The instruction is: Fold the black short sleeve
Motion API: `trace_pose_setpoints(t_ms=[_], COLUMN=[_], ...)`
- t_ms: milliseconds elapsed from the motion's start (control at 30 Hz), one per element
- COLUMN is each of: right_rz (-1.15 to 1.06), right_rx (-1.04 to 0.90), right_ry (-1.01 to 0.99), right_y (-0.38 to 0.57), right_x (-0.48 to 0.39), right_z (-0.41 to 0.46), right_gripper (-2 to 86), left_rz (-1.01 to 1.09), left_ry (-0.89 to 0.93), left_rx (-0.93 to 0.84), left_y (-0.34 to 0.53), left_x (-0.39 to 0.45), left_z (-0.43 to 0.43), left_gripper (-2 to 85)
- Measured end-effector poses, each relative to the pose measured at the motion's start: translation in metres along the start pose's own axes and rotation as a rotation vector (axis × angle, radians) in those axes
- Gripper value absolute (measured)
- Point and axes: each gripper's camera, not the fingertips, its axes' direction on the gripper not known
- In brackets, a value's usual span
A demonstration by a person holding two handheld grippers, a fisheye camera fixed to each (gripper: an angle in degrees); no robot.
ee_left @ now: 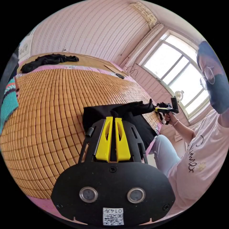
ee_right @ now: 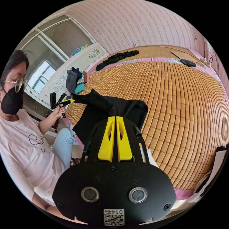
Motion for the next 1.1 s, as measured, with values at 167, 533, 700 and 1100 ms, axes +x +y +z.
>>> trace_pose_setpoints(t_ms=[167,533,700,1100], right_rz=[0.131,0.015,0.059,-0.144], right_rx=[-0.172,-0.121,-0.244,-0.289], right_ry=[0.058,0.135,0.277,0.181], right_y=[0.053,0.083,0.113,0.078], right_x=[0.008,-0.024,-0.023,-0.081], right_z=[0.046,0.021,0.039,0.091], right_gripper=[0.4,0.2,-0.2,-0.2], left_rz=[-0.155,-0.109,-0.142,0.014], left_ry=[-0.073,-0.132,-0.257,-0.152], left_rx=[-0.141,-0.034,-0.148,-0.228], left_y=[0.077,0.077,0.105,0.066], left_x=[0.008,0.066,0.084,0.165], left_z=[0.046,0.006,0.021,0.083], left_gripper=[-0.8,0.3,5.6,4.9])
